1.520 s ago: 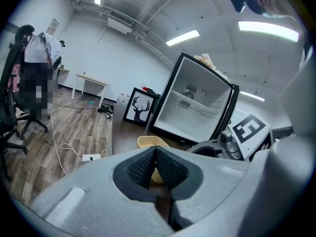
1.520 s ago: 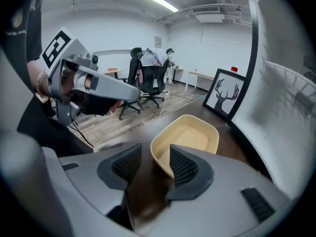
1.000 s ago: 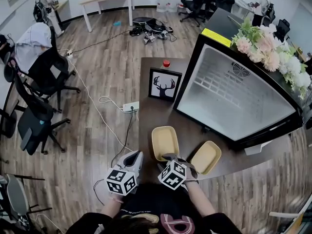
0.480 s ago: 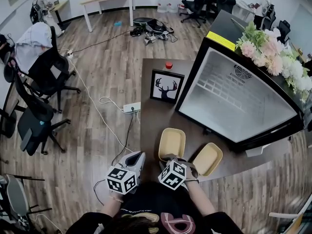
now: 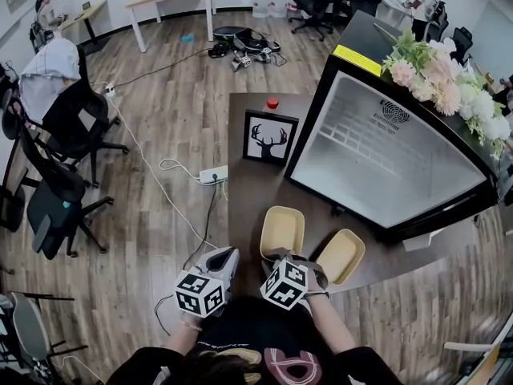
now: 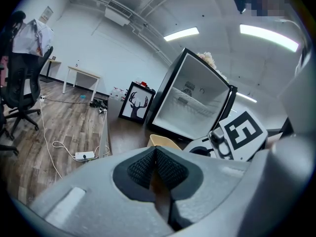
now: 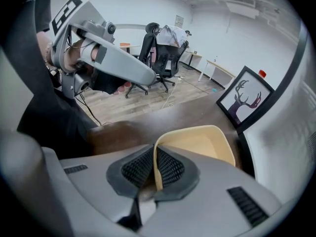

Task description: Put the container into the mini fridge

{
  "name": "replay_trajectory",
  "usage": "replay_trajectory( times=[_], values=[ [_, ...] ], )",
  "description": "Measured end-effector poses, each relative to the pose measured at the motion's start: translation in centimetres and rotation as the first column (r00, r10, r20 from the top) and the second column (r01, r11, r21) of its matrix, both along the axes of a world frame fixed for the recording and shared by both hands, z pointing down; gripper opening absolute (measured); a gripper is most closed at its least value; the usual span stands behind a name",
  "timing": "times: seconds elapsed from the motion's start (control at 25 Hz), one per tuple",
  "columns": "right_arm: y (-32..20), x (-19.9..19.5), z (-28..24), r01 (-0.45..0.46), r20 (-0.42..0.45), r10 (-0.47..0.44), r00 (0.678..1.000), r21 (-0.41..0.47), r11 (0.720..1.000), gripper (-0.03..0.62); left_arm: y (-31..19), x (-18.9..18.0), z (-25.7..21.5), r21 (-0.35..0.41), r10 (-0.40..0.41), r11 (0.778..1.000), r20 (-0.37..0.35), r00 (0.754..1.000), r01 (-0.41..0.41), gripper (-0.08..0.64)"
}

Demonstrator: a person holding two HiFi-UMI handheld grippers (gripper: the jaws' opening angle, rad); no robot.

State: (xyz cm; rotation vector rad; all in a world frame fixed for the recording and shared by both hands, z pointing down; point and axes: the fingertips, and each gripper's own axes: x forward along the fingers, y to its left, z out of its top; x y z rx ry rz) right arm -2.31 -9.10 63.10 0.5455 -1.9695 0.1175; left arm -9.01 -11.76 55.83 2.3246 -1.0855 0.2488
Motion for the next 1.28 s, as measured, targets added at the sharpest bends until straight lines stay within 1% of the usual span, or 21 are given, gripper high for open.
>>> replay_trajectory(
  times=[0.16, 0.32, 0.44, 0.52, 0.6, 0.84, 1.0, 1.12, 1.28],
  values=[
    [-0.1, -0.1, -1.1, -0.009, 0.014, 0.009, 1.0, 0.0, 1.0, 0.026, 0.1, 0.3, 0.0, 0.005, 0.015, 1.0, 0.007, 1.0, -0.015, 0.009],
    [-0.4, 0.2, -2.4, -0.004, 0.002, 0.004, 1.0, 0.018, 1.0, 0.026, 0.2, 0.8, 0.1, 0.001, 0.041, 0.999, 0.038, 0.998, -0.042, 0.009],
    [-0.2, 0.7, -3.4, 0.02, -0.02, -0.02, 1.0, 0.01, 1.0, 0.026, 0.1, 1.3, 0.0, 0.008, 0.057, 0.998, 0.057, 0.997, -0.057, 0.008],
    [0.0, 0.9, -4.3, 0.042, -0.033, -0.042, 0.999, 0.008, 0.999, 0.026, 0.1, 1.4, -0.2, 0.019, 0.06, 0.998, 0.055, 0.997, -0.061, 0.009],
    [-0.1, 1.3, -5.5, 0.043, -0.034, -0.042, 0.999, 0.02, 0.999, 0.026, -0.1, 1.5, -0.4, 0.024, 0.065, 0.998, 0.049, 0.997, -0.066, 0.009],
    [-0.2, 2.0, -8.5, 0.003, 0.019, -0.004, 1.0, 0.04, 0.999, 0.026, 0.0, 2.9, -0.8, 0.036, 0.108, 0.993, 0.048, 0.993, -0.11, 0.009],
    [0.3, 1.9, -9.9, -0.009, 0.061, 0.006, 0.998, 0.054, 0.998, 0.025, -0.1, 3.7, -1.0, 0.035, 0.123, 0.992, 0.021, 0.992, -0.123, 0.008],
    [0.5, 2.0, -10.7, -0.015, 0.075, 0.009, 0.997, 0.069, 0.997, 0.025, -0.2, 4.0, -1.1, 0.032, 0.127, 0.991, 0.007, 0.992, -0.127, 0.009],
    [0.8, 2.3, -11.7, -0.022, 0.08, 0.015, 0.997, 0.079, 0.997, 0.025, -0.1, 4.5, -1.2, 0.035, 0.142, 0.989, 0.011, 0.99, -0.142, 0.009]
  ],
)
